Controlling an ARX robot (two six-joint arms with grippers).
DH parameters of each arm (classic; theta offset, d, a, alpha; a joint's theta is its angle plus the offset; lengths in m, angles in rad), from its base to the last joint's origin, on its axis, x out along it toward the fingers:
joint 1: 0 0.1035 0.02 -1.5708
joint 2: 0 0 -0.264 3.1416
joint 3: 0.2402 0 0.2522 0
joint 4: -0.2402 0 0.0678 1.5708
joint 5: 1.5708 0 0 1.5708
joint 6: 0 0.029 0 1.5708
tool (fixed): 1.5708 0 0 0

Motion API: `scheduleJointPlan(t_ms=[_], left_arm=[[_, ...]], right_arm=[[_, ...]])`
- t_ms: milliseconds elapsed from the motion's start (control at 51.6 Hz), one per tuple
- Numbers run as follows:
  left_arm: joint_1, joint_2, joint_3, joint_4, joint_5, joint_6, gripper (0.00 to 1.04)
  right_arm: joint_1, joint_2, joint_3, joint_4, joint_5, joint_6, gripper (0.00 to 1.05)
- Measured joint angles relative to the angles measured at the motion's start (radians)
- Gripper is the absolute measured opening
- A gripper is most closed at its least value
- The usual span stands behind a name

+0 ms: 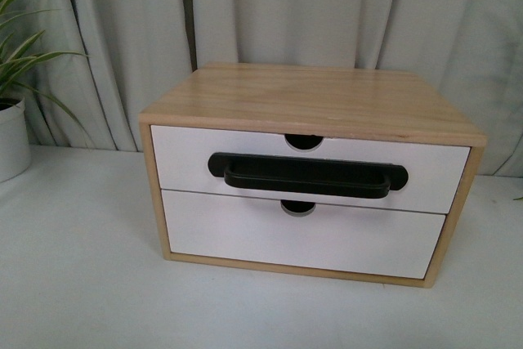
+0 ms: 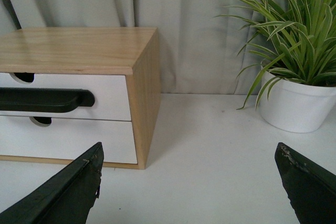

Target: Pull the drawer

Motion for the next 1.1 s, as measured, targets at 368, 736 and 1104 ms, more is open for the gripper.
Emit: scheduleJointPlan(t_ms=[368,736,1104], left_arm=[[0.000,0.000,0.000,0.000,0.000,0.000,0.99],[0.000,0.000,0.000,0.000,0.000,0.000,0.99],[-0.219,0.185,0.040,0.055,-0.453,0.031,0.99]], right_arm=[[0.000,0.000,0.000,0.000,0.000,0.000,0.96],[0.000,0.000,0.000,0.000,0.000,0.000,0.96],[-0.050,0.242,0.124,-0.200,-0.236,0.009,0.96]])
